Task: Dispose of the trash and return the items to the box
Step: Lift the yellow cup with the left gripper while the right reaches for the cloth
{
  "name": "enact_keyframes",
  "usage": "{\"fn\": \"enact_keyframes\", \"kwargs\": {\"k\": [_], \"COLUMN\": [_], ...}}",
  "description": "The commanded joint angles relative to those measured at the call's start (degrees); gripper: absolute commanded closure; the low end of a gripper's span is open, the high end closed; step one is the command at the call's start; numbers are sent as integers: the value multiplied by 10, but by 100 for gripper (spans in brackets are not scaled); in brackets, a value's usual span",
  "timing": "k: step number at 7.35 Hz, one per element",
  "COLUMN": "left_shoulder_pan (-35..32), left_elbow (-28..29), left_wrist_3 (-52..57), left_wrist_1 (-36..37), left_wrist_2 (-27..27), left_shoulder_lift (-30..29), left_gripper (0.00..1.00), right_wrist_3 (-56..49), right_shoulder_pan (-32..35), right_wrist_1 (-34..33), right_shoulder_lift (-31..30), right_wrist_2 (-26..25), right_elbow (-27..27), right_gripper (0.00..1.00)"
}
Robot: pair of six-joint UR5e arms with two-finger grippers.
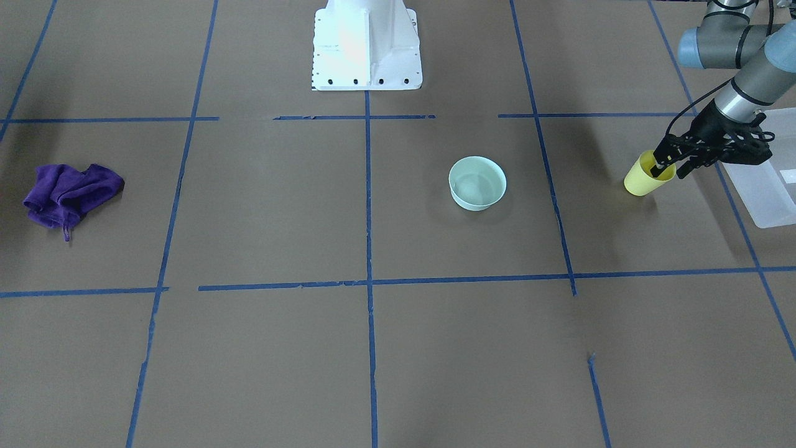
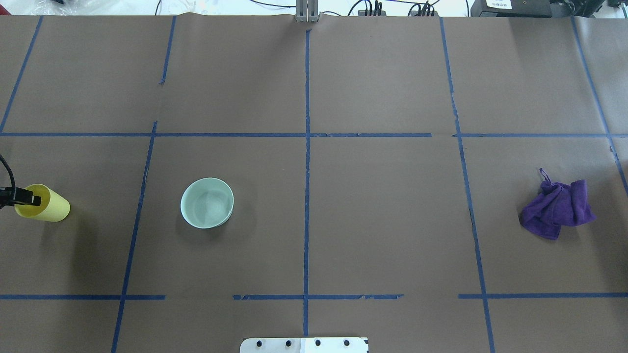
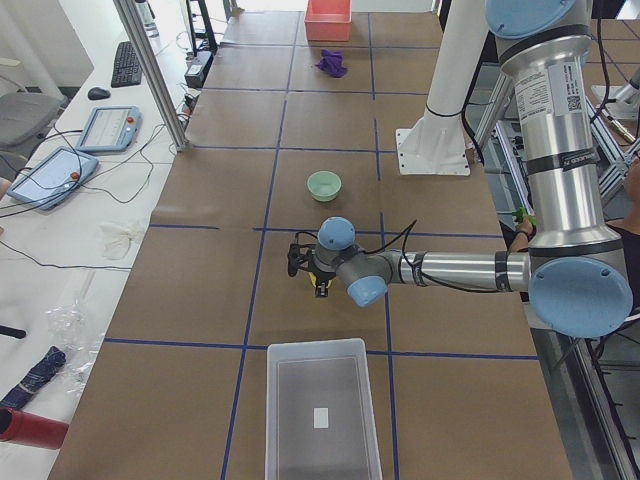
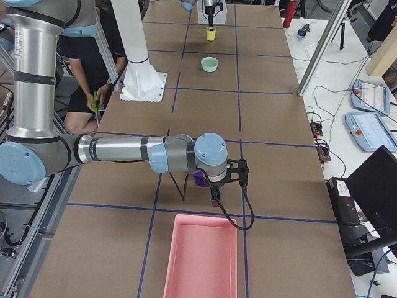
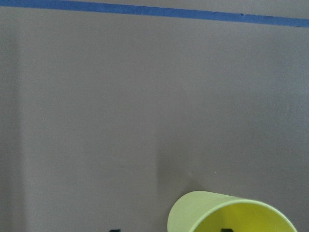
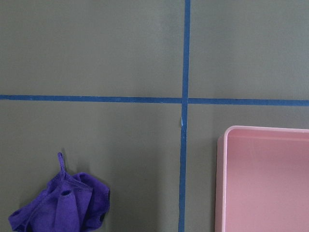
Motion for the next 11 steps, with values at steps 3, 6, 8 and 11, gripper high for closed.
{"fn": "enact_keyframes", "kwargs": {"k": [3,6,8,11], "left_shoulder_pan": [-3,-33,-46,-106], "left_elbow": [-38,-91,-117,-128], "left_wrist_3": [-19,-15,-2,88], "left_wrist_1": [5,41,77,124], "left_wrist_2": [-1,-114,-115,-112], "left_shoulder_lift": [-1,-4,-6,-8], "left_gripper": [100,100,100,100], "right_wrist_3": [6,125,272,408], "right_shoulder_pan": [0,-46,-140,-215], "right_wrist_1": [-2,17,161,261], "right_shoulder_lift": [-1,1,-7,-18], "right_wrist_2": [3,18,-40,-61], "right_elbow": [0,12,7,-2], "right_gripper": [0,0,0,0]}}
